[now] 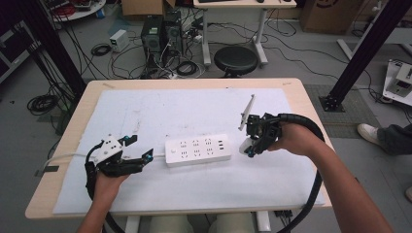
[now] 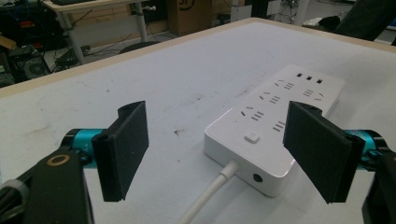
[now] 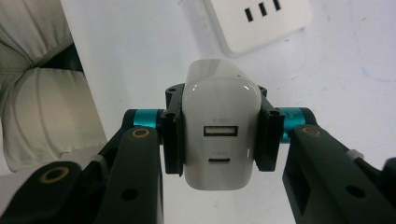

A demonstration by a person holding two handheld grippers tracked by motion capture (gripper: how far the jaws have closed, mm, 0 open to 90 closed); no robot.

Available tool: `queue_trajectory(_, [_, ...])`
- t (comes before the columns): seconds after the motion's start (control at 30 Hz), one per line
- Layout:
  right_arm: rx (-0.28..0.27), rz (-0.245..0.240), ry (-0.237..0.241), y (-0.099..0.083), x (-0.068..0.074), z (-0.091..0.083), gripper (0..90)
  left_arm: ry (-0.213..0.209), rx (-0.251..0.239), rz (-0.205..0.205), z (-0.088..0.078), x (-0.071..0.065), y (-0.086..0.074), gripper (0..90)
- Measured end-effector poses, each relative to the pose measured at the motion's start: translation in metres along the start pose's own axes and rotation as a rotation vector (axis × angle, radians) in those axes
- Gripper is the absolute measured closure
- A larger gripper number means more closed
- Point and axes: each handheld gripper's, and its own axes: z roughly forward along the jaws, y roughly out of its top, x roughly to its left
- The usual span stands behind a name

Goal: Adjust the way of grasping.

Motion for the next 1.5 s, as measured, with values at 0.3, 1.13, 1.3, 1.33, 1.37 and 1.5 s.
queue_trajectory(0.3, [-0.017, 0.082, 0.012, -0.041, 0.002, 0.017, 63.3, -0.004, 0.002, -0.002, 0.002, -0.004, -0.001, 22.5])
queue_trajectory(1.13, [-0.118, 0.147, -0.022, -0.056, 0.007, 0.02, 63.3, -0.004, -0.012, -0.013, 0.002, -0.004, -0.004, 22.4])
queue_trajectory(1.3, [-0.13, 0.099, 0.002, -0.035, 0.021, 0.036, 63.2, -0.01, -0.011, -0.01, 0.003, -0.005, -0.004, 22.5])
queue_trajectory(1.33, [-0.101, 0.071, 0.005, -0.023, 0.024, 0.041, 63.2, -0.009, -0.015, -0.011, 0.003, -0.005, -0.004, 22.4])
queue_trajectory(1.37, [-0.101, 0.071, 0.005, -0.023, 0.024, 0.041, 63.2, -0.009, -0.015, -0.011, 0.003, -0.005, -0.004, 22.4])
queue_trajectory(1.5, [-0.06, 0.034, 0.015, 0.004, 0.029, 0.051, 63.2, -0.01, -0.019, -0.012, 0.002, -0.005, -0.005, 22.5])
